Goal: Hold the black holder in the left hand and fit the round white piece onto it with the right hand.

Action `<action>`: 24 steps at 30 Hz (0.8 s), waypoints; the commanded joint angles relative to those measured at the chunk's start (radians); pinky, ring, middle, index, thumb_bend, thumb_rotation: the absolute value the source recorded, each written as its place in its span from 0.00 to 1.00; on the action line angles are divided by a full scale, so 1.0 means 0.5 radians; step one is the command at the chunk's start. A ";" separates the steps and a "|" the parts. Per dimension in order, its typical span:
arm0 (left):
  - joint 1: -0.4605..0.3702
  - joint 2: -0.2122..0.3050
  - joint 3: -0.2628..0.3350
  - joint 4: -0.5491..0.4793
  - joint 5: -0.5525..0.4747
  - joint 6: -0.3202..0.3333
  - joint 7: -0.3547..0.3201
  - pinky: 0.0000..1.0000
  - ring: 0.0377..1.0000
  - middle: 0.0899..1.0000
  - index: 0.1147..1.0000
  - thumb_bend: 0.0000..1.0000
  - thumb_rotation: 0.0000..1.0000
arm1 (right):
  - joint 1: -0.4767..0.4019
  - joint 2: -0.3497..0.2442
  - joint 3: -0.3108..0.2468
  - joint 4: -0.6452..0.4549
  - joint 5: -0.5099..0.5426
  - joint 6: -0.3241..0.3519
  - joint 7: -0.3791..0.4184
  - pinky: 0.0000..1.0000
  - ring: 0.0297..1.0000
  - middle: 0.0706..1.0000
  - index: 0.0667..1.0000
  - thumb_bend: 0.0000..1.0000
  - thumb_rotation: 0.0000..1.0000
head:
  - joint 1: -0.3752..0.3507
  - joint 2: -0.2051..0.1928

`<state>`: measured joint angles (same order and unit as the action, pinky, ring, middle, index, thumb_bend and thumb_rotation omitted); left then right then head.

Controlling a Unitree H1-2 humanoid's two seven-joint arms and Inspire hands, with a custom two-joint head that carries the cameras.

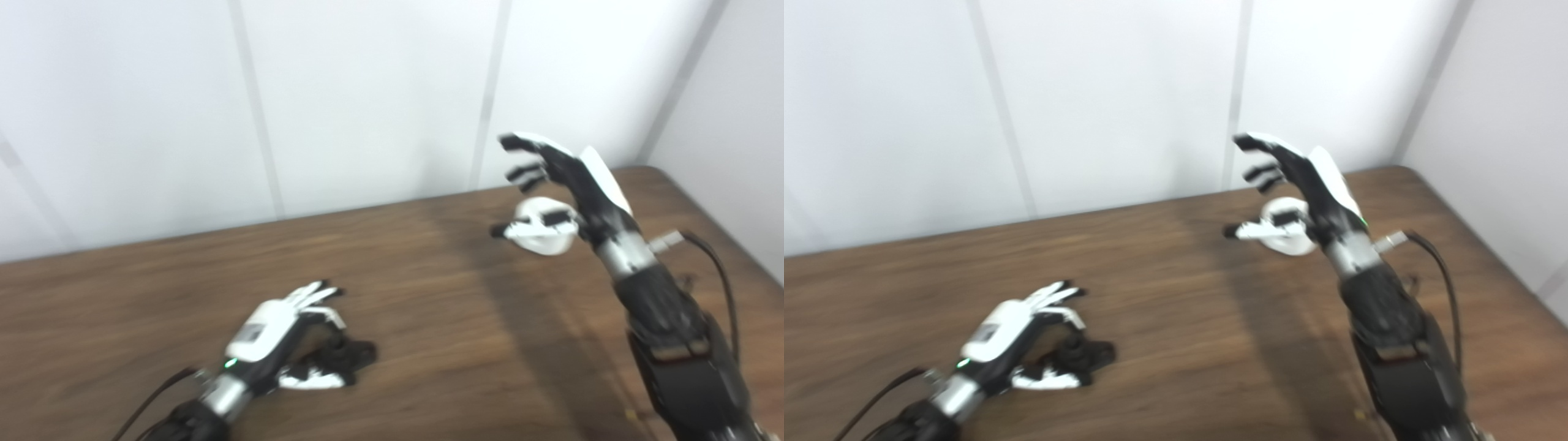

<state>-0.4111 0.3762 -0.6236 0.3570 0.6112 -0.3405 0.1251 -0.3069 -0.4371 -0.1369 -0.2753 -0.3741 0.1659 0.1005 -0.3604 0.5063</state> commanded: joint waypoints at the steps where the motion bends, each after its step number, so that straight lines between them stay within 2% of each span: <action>1: 0.214 0.088 -0.138 0.213 0.202 0.030 -0.199 0.93 0.95 0.87 0.42 0.52 0.05 | -0.100 -0.126 -0.039 -0.070 -0.151 0.115 -0.015 0.58 0.72 0.83 0.80 0.77 0.16 | -0.023 -0.010; 3: 0.217 0.099 -0.132 0.204 0.190 0.018 -0.208 0.93 0.94 0.87 0.42 0.52 0.05 | -0.123 -0.230 -0.039 -0.042 -0.256 0.184 0.013 0.65 0.79 0.85 0.82 0.79 0.23 | -0.051 -0.023; 6: 0.220 0.108 -0.123 0.212 0.179 -0.007 -0.202 0.92 0.94 0.87 0.42 0.52 0.05 | -0.148 -0.337 -0.034 0.003 -0.304 0.264 0.070 0.69 0.85 0.88 0.83 0.82 0.24 | -0.091 -0.040; 13: 0.220 0.122 -0.112 0.240 0.190 -0.053 -0.173 0.92 0.94 0.86 0.42 0.52 0.05 | -0.201 -0.496 0.048 0.104 -0.339 0.523 0.259 0.69 0.93 0.99 0.91 0.89 0.31 | -0.146 -0.065; 18: 0.222 0.123 -0.108 0.242 0.196 -0.061 -0.153 0.90 0.93 0.86 0.42 0.52 0.05 | -0.211 -0.550 0.088 0.205 -0.270 0.554 0.373 0.66 0.91 1.00 0.92 0.93 0.32 | -0.163 -0.078; 22: 0.224 0.127 -0.109 0.237 0.201 -0.058 -0.155 0.91 0.94 0.86 0.42 0.52 0.05 | -0.213 -0.566 0.135 0.264 -0.244 0.574 0.461 0.69 0.94 1.00 0.96 0.93 0.32 | -0.158 -0.080; 24: 0.224 0.126 -0.112 0.248 0.210 -0.067 -0.140 0.90 0.94 0.86 0.42 0.52 0.05 | -0.218 -0.572 0.161 0.311 -0.235 0.565 0.480 0.69 0.95 1.00 0.95 0.98 0.34 | -0.154 -0.081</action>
<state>-0.4110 0.3973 -0.6175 0.3742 0.6168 -0.3875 0.1439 -0.3688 -0.6860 -0.0536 -0.1137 -0.4956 0.4543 0.3387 -0.4372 0.4648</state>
